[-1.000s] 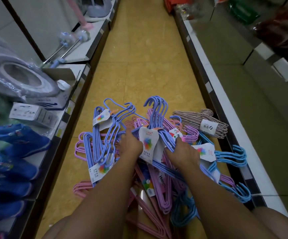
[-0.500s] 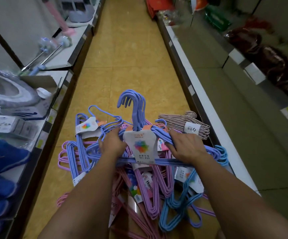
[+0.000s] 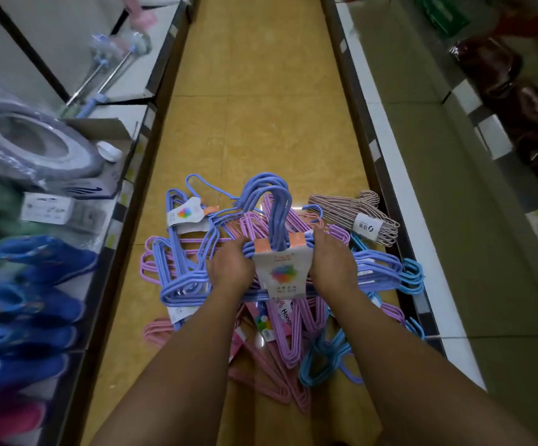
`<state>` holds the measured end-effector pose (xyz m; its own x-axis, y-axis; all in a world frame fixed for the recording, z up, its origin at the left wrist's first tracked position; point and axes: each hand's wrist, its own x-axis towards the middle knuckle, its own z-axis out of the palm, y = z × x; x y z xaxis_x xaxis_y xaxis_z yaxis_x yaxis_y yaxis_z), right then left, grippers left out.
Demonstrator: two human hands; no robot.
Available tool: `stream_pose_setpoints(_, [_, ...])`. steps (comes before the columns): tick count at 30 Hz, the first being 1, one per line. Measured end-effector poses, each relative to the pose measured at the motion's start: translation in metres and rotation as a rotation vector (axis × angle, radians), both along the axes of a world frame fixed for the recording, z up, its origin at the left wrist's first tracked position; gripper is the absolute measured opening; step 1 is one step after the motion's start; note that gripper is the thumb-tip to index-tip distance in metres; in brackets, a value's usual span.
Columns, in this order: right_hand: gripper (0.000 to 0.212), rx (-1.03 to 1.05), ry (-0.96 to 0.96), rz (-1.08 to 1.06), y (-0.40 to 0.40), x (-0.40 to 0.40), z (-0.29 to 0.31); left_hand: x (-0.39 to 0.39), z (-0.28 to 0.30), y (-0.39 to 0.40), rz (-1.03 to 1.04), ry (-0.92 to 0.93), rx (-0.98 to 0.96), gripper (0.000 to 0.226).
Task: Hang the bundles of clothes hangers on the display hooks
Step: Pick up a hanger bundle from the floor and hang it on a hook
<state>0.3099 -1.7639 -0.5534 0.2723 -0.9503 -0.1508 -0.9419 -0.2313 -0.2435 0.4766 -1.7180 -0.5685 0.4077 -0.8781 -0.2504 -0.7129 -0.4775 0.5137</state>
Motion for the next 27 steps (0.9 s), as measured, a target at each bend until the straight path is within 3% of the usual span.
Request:
stream_pose_setpoints(3, [0.031,0.023,-0.009,-0.014,0.005,0.003,0.05,-0.004,0.055,0.012,0.001,0.051,0.041,0.018])
stream_pose_setpoints(11, [0.033,0.03,0.106,0.084,0.018,0.018,0.215,0.012,0.209,0.033,0.067,0.053,0.074,0.028])
stream_pose_setpoints(13, [0.03,0.038,0.087,0.064,0.023,0.024,0.245,0.017,0.246,0.042,0.06,0.11,0.071,0.025])
stream_pose_setpoints(17, [0.03,0.089,-0.028,-0.013,0.039,0.038,0.308,0.03,0.315,0.068,0.072,0.218,0.074,0.043])
stream_pose_setpoints(21, [0.022,0.084,0.021,0.085,0.056,0.06,0.365,0.045,0.366,0.097,0.129,0.138,0.053,0.046])
stream_pose_setpoints(27, [0.02,0.043,0.144,0.277,0.088,0.093,0.422,0.064,0.421,0.141,0.27,0.025,0.041,0.031])
